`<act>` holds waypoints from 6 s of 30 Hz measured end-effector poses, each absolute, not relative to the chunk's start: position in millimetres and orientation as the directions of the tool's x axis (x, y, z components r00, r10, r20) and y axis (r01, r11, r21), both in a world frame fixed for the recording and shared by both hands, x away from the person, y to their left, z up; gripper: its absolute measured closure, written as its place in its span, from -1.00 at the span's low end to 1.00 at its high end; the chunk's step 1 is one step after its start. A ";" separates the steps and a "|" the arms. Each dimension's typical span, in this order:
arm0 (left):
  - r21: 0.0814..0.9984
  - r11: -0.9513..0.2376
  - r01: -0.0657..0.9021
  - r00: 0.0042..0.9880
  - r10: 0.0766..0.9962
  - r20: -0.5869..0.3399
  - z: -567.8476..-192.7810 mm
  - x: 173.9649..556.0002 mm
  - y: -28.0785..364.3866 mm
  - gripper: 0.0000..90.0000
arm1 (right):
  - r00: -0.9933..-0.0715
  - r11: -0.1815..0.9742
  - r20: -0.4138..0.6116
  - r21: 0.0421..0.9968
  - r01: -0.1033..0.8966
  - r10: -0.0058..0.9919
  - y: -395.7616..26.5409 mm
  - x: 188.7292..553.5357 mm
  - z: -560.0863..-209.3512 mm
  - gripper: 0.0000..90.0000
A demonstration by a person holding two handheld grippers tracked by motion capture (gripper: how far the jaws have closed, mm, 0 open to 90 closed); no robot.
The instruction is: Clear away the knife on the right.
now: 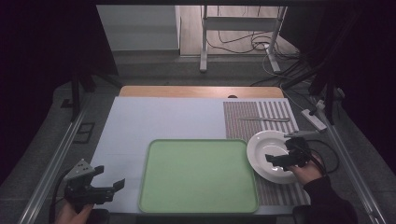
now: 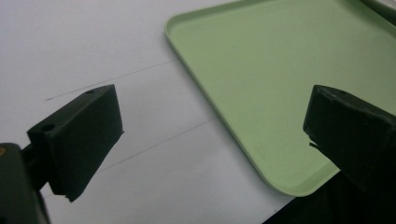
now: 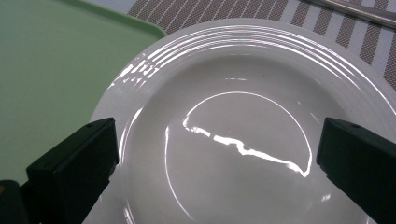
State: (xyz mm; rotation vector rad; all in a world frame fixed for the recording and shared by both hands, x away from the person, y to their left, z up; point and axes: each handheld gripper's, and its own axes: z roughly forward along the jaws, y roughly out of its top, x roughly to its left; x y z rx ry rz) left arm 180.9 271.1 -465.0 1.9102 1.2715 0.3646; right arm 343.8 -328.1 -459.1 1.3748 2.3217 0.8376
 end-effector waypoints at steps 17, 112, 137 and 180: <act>0.745 -0.178 0.643 0.455 0.871 -0.184 -465.1 181.2 271.2 -0.90 | -0.453 0.361 0.001 0.602 0.712 0.892 -327.1 379.9 -464.8 -1.00; 0.746 -0.186 0.640 0.461 0.869 -0.180 -464.9 180.6 271.0 -0.90 | -0.394 0.364 -0.011 0.403 0.839 0.919 -359.4 512.6 -489.0 0.98; 0.746 -0.183 0.640 0.461 0.868 -0.183 -465.1 180.7 271.4 -0.90 | -0.401 0.368 -0.013 0.427 0.826 0.916 -329.9 534.0 -497.2 -0.98; 0.746 -0.177 0.642 0.457 0.869 -0.188 -465.2 181.0 271.8 -0.90 | -0.465 0.426 -0.032 0.463 0.777 0.885 -358.3 519.9 -450.3 0.79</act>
